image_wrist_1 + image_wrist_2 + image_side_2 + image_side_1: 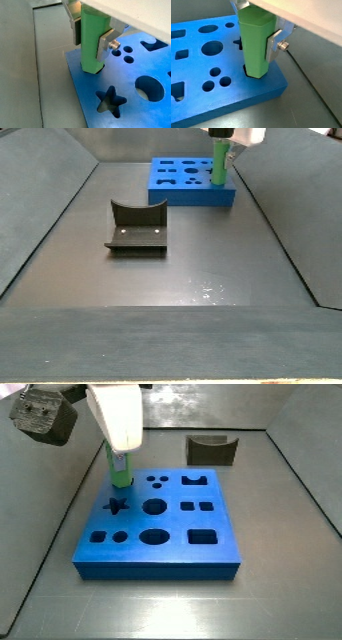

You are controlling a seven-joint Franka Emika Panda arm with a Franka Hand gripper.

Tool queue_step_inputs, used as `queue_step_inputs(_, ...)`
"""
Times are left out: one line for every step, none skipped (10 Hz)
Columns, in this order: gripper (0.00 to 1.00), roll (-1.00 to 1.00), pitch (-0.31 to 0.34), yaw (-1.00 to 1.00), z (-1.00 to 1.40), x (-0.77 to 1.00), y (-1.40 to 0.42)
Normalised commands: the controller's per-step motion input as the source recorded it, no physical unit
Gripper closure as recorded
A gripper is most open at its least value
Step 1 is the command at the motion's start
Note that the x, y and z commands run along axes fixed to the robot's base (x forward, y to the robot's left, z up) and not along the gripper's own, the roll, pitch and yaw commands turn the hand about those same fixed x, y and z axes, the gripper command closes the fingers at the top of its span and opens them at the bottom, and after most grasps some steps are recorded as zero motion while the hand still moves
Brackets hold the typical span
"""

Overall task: Pick up the hexagon object. Move up. Move to above the board. Insert the hexagon object.
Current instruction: Insert the hexagon object.

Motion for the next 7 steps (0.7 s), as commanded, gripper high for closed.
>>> queue_step_inputs(1.0,0.0,0.089,-0.23,-0.9,-0.14,0.08)
queue_step_inputs(1.0,0.0,0.014,-0.26,-0.71,0.0,0.0)
queue_step_inputs(1.0,0.0,0.009,-0.02,0.0,0.0,0.0)
queue_step_inputs(1.0,-0.03,-0.214,0.49,-0.36,-0.12,0.0)
queue_step_inputs(1.0,-0.13,-0.097,1.0,-0.53,0.0,0.0)
queue_step_inputs(1.0,-0.13,-0.286,0.68,-0.35,-0.08,0.0)
queue_step_inputs(1.0,0.0,-0.034,0.02,0.0,0.0,0.0)
